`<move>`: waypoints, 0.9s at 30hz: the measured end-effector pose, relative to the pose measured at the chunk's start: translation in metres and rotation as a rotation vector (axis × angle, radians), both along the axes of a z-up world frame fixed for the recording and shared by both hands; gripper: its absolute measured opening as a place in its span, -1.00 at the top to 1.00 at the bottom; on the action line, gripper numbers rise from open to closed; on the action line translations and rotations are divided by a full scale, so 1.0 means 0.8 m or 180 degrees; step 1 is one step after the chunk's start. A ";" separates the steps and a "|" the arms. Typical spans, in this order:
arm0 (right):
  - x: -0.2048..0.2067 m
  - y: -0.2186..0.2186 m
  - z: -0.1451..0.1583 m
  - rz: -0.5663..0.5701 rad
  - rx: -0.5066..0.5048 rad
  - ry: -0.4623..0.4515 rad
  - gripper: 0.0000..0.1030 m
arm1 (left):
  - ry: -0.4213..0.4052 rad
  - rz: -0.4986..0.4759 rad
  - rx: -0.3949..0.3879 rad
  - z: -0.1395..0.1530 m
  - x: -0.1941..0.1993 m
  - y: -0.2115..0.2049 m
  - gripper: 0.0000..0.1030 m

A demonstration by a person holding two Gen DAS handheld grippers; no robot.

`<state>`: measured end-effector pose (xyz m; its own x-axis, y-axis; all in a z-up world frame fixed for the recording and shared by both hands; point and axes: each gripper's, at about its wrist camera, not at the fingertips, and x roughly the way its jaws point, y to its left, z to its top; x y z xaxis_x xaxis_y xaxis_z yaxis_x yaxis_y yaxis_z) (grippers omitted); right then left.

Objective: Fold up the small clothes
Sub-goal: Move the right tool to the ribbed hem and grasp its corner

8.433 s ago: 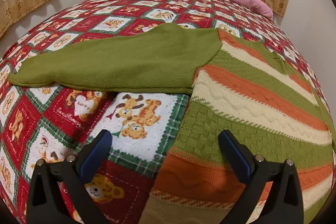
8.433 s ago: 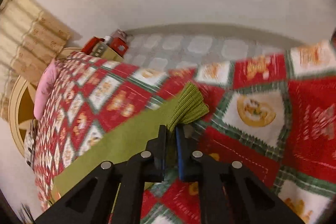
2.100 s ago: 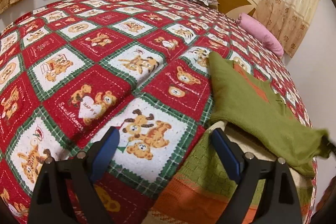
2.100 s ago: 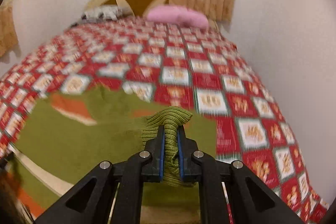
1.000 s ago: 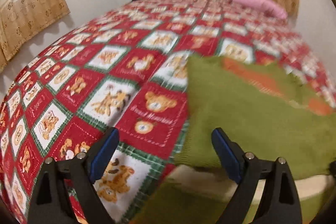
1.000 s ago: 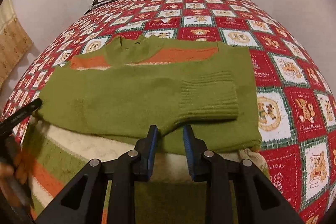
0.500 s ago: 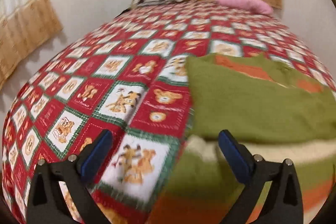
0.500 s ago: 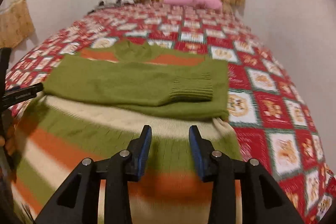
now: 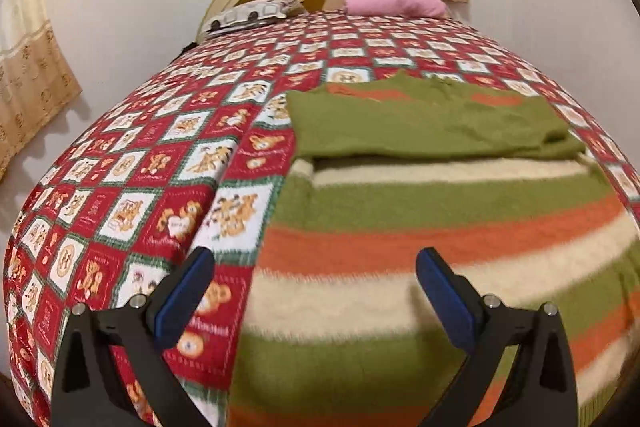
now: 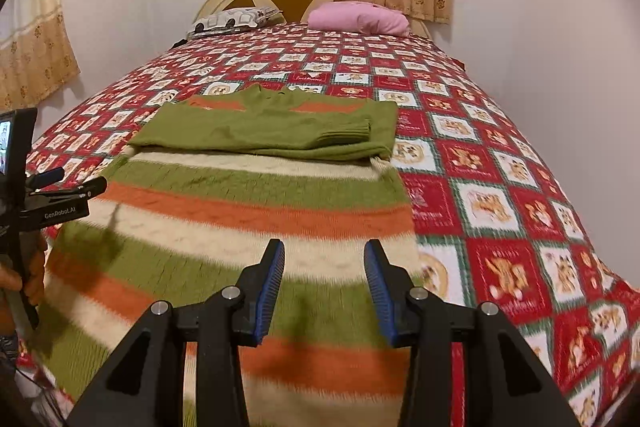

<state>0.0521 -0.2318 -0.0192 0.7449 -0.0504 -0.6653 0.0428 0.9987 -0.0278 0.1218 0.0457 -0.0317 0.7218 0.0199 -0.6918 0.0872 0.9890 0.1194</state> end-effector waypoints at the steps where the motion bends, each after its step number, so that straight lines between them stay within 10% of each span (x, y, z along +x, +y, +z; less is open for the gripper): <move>1: -0.009 -0.002 0.001 -0.0002 -0.0002 0.0018 0.17 | 0.0025 -0.0051 -0.0013 0.000 -0.008 0.001 -1.00; 12: -0.115 -0.047 -0.006 -0.0122 0.0230 0.0204 -0.15 | 0.0034 -0.0282 -0.0232 0.008 -0.097 0.070 -0.99; 22: -0.155 -0.067 -0.042 -0.0167 0.0695 0.0363 -0.15 | 0.0522 -0.0239 -0.1237 -0.023 -0.134 0.121 -0.76; 27: -0.156 -0.059 -0.055 -0.0124 0.0591 0.0454 -0.15 | 0.0594 -0.0103 -0.0954 -0.046 -0.152 0.120 -0.60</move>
